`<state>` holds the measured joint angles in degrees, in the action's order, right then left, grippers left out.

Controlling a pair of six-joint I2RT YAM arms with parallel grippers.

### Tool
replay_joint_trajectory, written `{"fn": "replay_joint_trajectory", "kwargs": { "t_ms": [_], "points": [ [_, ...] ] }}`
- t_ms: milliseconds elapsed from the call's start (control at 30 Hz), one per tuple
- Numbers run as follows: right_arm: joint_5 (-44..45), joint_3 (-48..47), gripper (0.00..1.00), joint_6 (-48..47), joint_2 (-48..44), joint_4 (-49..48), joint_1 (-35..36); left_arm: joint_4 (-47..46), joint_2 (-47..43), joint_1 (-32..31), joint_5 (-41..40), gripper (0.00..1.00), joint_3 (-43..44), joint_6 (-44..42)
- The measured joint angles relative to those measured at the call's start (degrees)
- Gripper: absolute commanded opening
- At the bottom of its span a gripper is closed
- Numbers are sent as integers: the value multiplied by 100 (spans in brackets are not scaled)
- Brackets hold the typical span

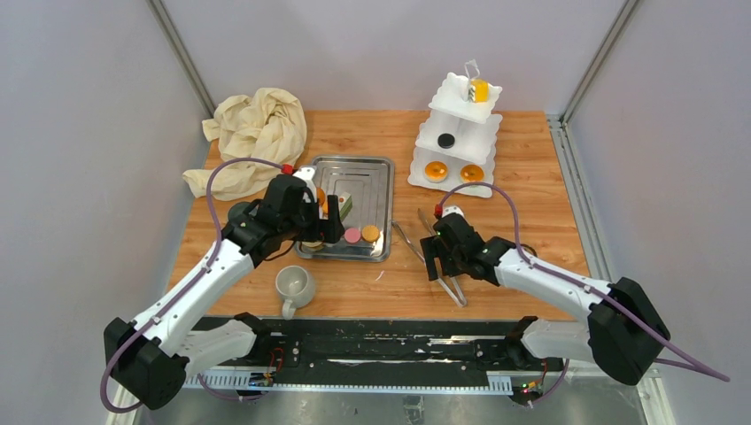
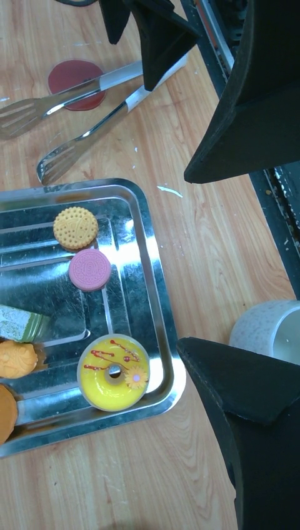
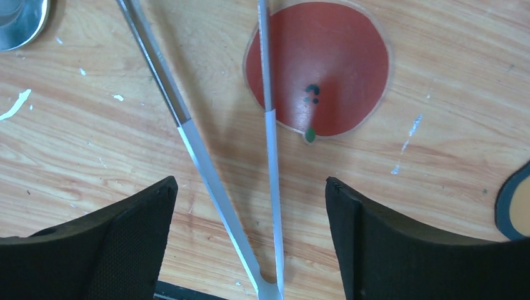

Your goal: Serve the afternoon tea

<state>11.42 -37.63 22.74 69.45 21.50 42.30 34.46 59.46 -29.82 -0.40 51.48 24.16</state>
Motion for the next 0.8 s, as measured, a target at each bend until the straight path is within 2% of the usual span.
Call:
{"fn": "replay_joint_trajectory", "kwargs": {
  "t_ms": [133, 233, 467, 633, 800],
  "points": [
    [-302, 140, 92, -111, -7, -260, 0, -52, -50, 0, -2, 98, 0, 50],
    [-498, 208, 91, -181, 173, -511, 0, -103, -79, 0, -2, 98, 0, 103],
    [-632, 470, 75, -264, 481, -1097, 44, -133, -129, 0, -7, 98, -7, 164],
    [-415, 542, 68, -262, 590, -1547, 245, -149, -188, 0, -26, 98, -37, 234],
    [-114, 544, 50, -269, 752, -1849, 323, -162, -199, 0, -26, 98, -63, 271]
  ]
}}
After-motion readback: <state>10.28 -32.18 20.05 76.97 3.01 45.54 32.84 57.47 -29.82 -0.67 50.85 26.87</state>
